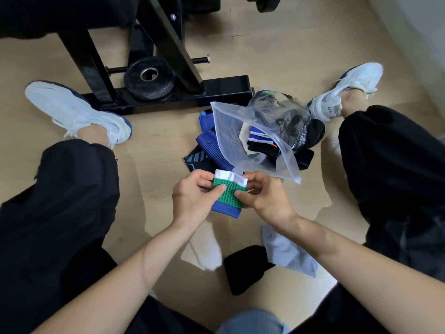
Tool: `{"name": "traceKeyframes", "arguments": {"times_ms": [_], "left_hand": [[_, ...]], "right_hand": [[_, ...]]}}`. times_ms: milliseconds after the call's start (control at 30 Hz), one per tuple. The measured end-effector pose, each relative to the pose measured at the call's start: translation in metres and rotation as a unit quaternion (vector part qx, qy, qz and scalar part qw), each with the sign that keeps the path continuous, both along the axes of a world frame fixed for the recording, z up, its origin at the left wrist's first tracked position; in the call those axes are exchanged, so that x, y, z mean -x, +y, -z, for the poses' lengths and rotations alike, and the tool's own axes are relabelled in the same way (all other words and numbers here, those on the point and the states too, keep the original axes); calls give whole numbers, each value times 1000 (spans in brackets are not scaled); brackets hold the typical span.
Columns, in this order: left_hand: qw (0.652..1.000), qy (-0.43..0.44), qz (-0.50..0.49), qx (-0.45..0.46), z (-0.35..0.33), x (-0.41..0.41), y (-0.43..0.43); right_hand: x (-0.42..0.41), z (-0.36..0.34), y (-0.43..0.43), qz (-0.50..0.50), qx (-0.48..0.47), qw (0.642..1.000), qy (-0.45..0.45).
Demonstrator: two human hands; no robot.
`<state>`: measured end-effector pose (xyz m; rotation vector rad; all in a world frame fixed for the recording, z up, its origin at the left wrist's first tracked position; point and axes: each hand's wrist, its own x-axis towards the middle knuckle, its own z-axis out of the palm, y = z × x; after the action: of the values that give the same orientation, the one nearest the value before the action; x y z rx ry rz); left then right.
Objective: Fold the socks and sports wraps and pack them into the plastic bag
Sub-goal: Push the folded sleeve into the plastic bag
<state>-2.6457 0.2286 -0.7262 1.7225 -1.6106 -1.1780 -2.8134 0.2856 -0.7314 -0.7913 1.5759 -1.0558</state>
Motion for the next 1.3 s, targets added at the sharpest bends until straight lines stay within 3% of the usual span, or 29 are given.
{"name": "traceKeyframes", "arguments": {"times_ms": [167,333,567,700,867,1067,1167,1300], "left_hand": [[992,-40,60,103,-10,3,7],[981,25,138,132,-14,4,18],[970,59,178,152,-12,6,23],[969,71,194,131,-14,4,21],[964,99,212,130,-21,-3,15],[945,233,228,-4,-27,-5,12],[947,225,229,19,-28,0,14],[950,148,254,107,-26,-1,13]], "right_hand": [[-2,3,-1,13,-7,999,50],[1,2,0,44,3,998,44],[-2,-15,5,15,0,988,-152],[5,-21,4,12,-12,977,-211],[11,-25,-1,18,3,976,-218],[20,-32,-3,23,50,972,-231],[21,-32,-3,16,62,981,-186],[23,-30,-3,-7,78,991,-108]]}}
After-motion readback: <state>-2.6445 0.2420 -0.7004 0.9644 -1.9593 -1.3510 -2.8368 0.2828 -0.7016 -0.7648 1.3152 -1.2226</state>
